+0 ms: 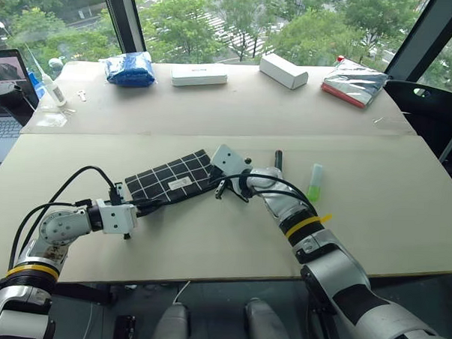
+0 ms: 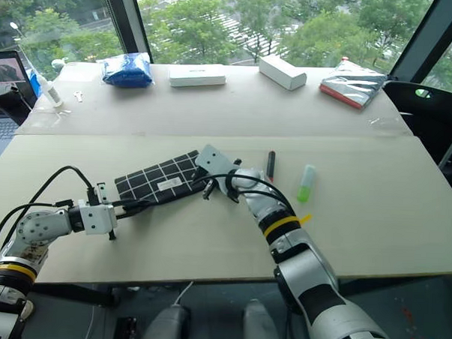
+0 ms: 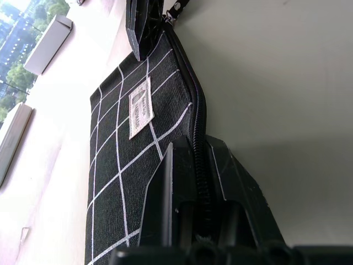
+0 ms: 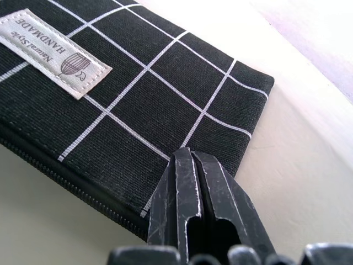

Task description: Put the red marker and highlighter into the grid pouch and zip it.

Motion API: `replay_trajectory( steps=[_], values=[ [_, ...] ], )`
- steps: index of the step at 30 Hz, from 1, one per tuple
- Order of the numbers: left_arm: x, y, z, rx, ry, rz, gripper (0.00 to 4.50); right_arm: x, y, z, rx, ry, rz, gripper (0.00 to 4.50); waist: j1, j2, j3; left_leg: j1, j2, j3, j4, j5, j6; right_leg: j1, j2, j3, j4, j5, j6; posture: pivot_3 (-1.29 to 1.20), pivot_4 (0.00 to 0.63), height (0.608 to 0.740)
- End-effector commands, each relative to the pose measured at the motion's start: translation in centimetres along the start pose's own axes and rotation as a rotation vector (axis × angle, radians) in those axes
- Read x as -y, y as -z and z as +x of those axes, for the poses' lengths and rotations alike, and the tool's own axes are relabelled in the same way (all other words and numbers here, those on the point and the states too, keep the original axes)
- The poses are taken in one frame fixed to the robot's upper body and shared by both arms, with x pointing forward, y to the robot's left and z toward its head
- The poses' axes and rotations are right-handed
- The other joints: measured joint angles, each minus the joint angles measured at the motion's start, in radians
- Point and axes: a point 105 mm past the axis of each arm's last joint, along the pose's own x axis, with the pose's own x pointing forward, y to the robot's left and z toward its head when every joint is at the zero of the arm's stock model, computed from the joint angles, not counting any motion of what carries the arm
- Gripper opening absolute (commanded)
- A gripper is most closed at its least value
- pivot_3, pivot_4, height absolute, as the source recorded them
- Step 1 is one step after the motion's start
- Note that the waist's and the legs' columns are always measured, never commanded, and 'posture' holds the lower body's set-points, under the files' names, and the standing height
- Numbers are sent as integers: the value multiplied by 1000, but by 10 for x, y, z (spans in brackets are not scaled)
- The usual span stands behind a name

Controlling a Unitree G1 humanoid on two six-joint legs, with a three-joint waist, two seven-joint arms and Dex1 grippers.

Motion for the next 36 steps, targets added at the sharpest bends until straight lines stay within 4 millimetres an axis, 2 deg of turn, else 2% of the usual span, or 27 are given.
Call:
replay_trajectory(
  steps=[1,3,6,8,9,10,12,14,17,18,20,24,31,36],
  values=[
    [15,3,1,0,17,-120,0,3,-15,-11,110,-63,176,1474,-2,0,0,0,0,0,0,0,0,0,0,0,0,0,0,0,150,740],
    [15,3,0,1,-7,-161,0,12,-30,-22,195,-74,282,2218,-5,0,0,-1,0,0,0,0,0,-1,0,0,0,0,0,0,150,740],
    [9,2,-2,14,-79,-229,0,46,-66,-58,387,-82,537,3141,-8,0,0,-1,0,0,0,0,0,-2,0,0,0,0,0,0,150,740],
    [2,-1,-2,28,-140,-275,0,61,-85,-96,508,-129,566,3141,-2,1,1,-2,0,0,0,0,0,-2,0,0,1,0,0,0,150,740],
    [0,-1,-2,32,-159,-291,0,63,-89,-108,535,-138,559,3141,1,1,1,-3,0,-1,0,0,0,-2,-1,0,0,0,0,0,150,740],
    [-3,-2,-2,39,-185,-310,0,66,-90,-119,546,-131,542,3141,3,1,1,-3,0,-1,0,0,0,-1,-1,0,0,0,0,0,150,740],
    [-8,-4,-2,50,-225,-340,0,66,-85,-128,527,-114,515,3141,4,1,1,-3,0,-1,0,0,0,-1,-1,-1,-2,0,0,0,150,740],
    [-13,-7,-2,60,-259,-367,0,63,-72,-125,450,-76,469,3141,3,0,0,-3,0,-1,0,0,0,-1,0,-1,-2,0,0,0,150,740],
    [-18,-15,3,95,-302,-407,0,47,-24,-92,188,33,347,3141,-9,0,0,-2,1,0,0,0,0,-2,1,0,-1,0,0,0,150,740],
    [-19,-18,5,105,-306,-416,0,42,-16,-82,146,56,327,3141,-12,0,0,-2,1,0,0,0,0,-2,1,0,-1,0,0,0,150,740],
    [-18,-22,8,113,-308,-425,0,37,-13,-69,123,82,318,3141,-15,0,1,-3,1,0,0,0,0,-3,1,0,0,0,0,0,150,740],
    [-16,-27,10,116,-302,-432,0,34,-19,-53,128,92,303,3141,-12,0,1,-5,0,0,0,0,0,-4,0,1,-1,0,0,0,150,740],
    [-13,-30,9,113,-302,-436,0,37,-11,-40,94,115,271,3141,-8,0,1,-4,0,0,0,0,0,-2,0,0,-2,0,0,0,150,740],
    [-16,-32,9,120,-317,-444,0,29,-9,-32,91,82,282,3141,-11,0,1,-4,0,0,0,0,0,-3,0,0,-2,0,0,0,150,740]
  ],
)
